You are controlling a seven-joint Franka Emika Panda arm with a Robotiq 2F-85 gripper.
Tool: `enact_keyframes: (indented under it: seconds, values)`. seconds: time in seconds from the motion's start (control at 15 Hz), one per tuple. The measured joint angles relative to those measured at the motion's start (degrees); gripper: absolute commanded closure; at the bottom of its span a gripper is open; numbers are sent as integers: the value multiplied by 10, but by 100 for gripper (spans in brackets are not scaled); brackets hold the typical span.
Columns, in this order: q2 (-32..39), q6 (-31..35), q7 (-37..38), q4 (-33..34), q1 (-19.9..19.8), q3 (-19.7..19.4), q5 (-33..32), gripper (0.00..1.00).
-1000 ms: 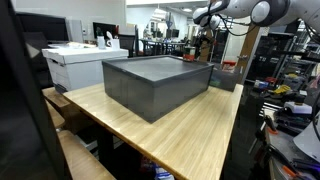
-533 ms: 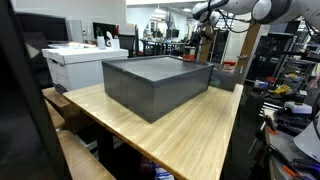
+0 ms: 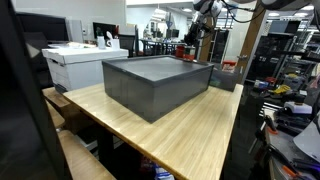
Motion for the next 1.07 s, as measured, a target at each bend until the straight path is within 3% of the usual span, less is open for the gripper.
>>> enact_keyframes:
  seconds: [0.27,1.07]
  values:
    - [-61,57,-19,-84,10,-5,0,98]
    - [-277,107,-160,-382,26,-7,-5,98]
